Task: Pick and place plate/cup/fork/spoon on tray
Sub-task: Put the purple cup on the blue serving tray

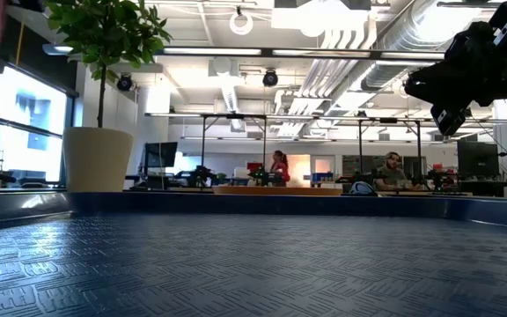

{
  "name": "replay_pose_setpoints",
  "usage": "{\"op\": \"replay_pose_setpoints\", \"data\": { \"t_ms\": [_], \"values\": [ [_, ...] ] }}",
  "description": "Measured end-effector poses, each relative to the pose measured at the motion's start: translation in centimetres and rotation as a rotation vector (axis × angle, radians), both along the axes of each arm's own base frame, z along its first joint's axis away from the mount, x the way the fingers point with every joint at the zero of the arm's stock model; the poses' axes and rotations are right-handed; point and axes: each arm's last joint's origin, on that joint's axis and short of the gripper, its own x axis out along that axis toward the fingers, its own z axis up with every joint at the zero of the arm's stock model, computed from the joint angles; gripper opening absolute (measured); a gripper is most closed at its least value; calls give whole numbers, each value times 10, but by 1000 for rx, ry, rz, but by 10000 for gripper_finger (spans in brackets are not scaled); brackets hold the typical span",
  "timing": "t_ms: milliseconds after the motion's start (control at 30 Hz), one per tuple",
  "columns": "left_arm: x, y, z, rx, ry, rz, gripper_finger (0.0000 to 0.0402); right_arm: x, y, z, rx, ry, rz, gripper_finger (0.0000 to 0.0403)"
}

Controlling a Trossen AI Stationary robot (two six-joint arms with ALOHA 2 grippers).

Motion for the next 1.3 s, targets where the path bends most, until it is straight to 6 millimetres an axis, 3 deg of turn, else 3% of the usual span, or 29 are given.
{"op": "replay_pose_setpoints", "data": {
  "t_ms": [300, 500, 633, 967, 1300],
  "values": [
    [15, 21, 31, 73, -189, 65, 1, 0, 0, 0, 0, 0, 0, 94],
    [27, 37, 37, 102, -214, 68, 1, 0, 0, 0, 0, 0, 0, 94],
    [45, 43, 39, 111, -235, 40, 1, 0, 0, 0, 0, 0, 0, 94],
    [79, 53, 11, 86, -92, -68, 1, 0, 0, -2, 0, 19, 1, 94],
    [100, 56, -11, 96, -20, -154, 2, 0, 0, -4, 0, 38, 0, 94]
  ]
}}
